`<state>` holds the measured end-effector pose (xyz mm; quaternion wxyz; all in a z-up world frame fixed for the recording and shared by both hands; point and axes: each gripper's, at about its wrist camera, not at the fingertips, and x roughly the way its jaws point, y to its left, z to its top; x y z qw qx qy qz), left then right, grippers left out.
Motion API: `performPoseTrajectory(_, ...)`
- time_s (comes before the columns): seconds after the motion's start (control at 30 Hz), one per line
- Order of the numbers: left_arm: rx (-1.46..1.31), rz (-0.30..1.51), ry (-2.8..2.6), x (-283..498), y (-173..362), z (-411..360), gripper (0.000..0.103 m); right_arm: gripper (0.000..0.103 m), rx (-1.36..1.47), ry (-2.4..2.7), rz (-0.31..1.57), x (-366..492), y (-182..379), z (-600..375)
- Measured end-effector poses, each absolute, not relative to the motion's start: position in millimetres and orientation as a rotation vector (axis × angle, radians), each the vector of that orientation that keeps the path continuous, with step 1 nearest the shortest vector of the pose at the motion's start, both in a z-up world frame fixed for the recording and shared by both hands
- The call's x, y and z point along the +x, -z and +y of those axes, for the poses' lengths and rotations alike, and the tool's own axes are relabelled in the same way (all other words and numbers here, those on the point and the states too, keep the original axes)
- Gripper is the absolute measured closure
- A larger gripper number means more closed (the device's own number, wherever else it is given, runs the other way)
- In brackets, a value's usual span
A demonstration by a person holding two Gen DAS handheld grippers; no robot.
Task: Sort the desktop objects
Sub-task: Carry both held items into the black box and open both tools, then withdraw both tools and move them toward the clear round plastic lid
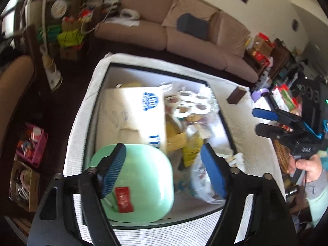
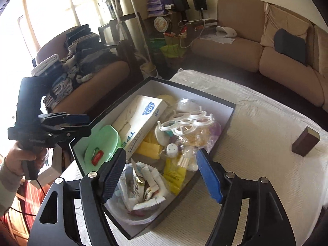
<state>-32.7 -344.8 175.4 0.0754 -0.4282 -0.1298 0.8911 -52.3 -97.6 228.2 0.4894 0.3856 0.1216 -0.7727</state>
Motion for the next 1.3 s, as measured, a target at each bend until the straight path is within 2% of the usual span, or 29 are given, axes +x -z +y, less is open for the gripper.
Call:
performPoseTrajectory(0.07,-1.273,-0.349,-2.667,-32,-179,-325,0.016,0.025,0.951,1.908,0.281,-55,-230,-82)
performPoseTrajectory(0.3,-1.262,-0.293,-2.593,-36,-175,-255,0.016,0.025,0.981,1.977,0.279,-62,-228,-13)
performPoseTrajectory(0.53,-1.251,-0.286,-2.505,-41,-171,-189,0.016,0.024,1.042,2.041,0.185,-76,-213,77)
performPoseTrajectory(0.7,-1.14,-0.216,-2.463,-27,-168,-128,0.016,0.022,1.097,2.083,0.072,-84,-191,138)
performPoseTrajectory(0.97,-1.231,-0.028,-2.471,-35,-97,-43,0.016,0.02,1.1,2.159,-0.053,-68,-152,182)
performPoseTrajectory(1.13,-1.366,-0.016,-2.517,-59,-46,-31,0.016,0.02,1.108,2.123,-0.051,-63,-136,176)
performPoseTrajectory(1.3,-1.407,-0.05,-2.627,-79,-26,-39,0.016,0.02,1.122,2.084,-0.12,-69,-130,181)
